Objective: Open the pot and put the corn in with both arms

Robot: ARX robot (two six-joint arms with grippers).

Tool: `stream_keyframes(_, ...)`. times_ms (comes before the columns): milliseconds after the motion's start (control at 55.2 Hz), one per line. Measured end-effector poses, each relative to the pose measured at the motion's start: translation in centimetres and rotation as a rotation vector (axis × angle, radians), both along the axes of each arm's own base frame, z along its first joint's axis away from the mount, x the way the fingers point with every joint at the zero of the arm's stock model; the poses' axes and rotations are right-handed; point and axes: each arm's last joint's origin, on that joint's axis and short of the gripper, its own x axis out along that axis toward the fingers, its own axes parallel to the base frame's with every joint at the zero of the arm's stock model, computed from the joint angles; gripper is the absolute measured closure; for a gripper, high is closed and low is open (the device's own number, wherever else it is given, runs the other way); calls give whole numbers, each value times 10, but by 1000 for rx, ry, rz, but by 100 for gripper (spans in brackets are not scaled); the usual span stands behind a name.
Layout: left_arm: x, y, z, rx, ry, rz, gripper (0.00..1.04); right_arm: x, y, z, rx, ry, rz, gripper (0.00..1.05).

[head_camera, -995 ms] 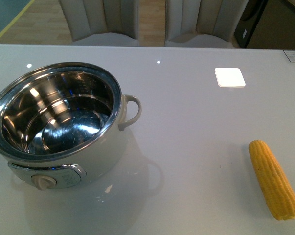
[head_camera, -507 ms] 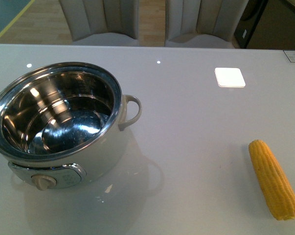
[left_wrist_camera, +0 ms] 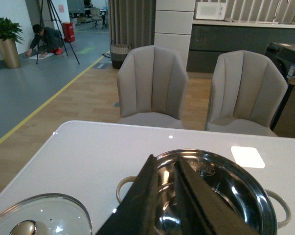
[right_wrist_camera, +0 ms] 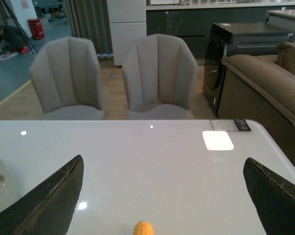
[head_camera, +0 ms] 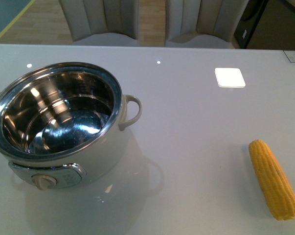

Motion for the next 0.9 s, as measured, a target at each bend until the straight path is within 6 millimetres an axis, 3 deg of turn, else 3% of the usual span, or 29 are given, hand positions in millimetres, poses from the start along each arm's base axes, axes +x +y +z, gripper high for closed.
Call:
stream_keyframes(145,0,0,0,0,0,0,63,0,0,0,0,0,0,9)
stream_keyframes(290,0,0,0,0,0,0,31,0,0,0,0,0,0,9)
stream_keyframes(452,0,0,0,1,-1,0,6,4,-2,-5,32,582,28,9)
stream_keyframes(525,0,0,0,2,0,0,8,7,-4,-15,46,722,22,9)
stream_keyframes(706,0,0,0,2,0,0,7,25,-6,-20,39,750,21,9)
stream_keyframes(905,0,0,0,2,0,0,7,65,0,-28,-9,765,60,9)
